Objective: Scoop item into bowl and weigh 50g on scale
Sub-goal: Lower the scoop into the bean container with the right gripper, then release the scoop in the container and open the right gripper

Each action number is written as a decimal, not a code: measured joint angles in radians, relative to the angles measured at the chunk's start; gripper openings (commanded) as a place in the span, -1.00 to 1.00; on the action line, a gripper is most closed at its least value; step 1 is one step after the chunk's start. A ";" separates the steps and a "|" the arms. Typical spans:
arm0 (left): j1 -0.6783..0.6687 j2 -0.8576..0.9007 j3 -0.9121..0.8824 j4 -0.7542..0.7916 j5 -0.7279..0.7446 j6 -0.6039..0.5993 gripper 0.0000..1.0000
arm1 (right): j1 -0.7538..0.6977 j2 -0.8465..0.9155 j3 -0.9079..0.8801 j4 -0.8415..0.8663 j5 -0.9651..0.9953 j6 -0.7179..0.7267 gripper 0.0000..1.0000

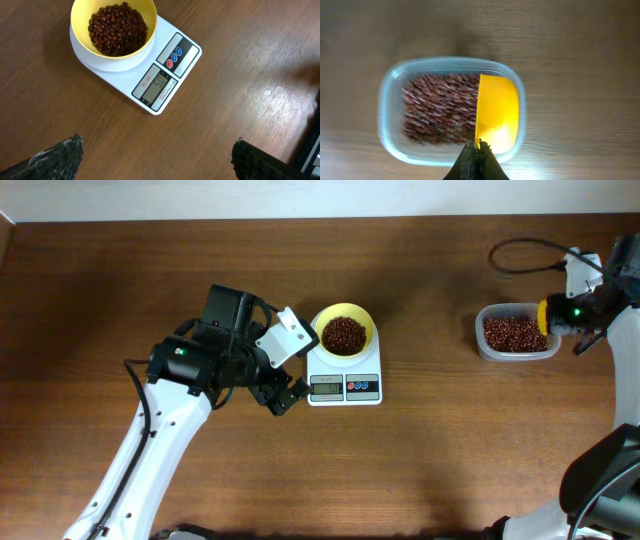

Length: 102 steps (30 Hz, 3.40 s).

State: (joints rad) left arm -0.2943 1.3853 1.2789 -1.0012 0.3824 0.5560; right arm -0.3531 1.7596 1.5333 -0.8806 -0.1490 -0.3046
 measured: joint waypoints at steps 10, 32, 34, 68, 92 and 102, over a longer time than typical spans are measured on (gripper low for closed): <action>0.000 0.000 0.000 0.000 0.000 0.000 0.97 | 0.000 -0.149 0.000 -0.005 -0.224 0.771 -0.92; 0.000 0.000 0.000 0.000 0.000 0.000 0.97 | 0.000 -0.178 -0.126 0.111 -0.186 0.942 -0.92; 0.000 0.000 0.000 0.000 0.000 0.000 0.97 | 0.000 -0.178 -0.127 0.111 -0.186 0.957 -0.92; 0.000 0.000 0.000 0.000 0.000 0.000 0.97 | 0.000 -0.295 -0.584 0.548 -0.193 1.039 -0.72; 0.000 0.000 0.000 0.000 0.000 0.000 0.97 | 0.000 -0.295 -0.584 0.521 -0.169 1.038 0.71; 0.000 0.000 0.000 0.000 0.000 0.000 0.97 | 0.000 -0.295 -0.584 0.541 -0.165 1.025 0.98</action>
State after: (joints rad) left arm -0.2943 1.3853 1.2789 -1.0008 0.3824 0.5560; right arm -0.3527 1.4643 0.9493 -0.3401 -0.3138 0.7208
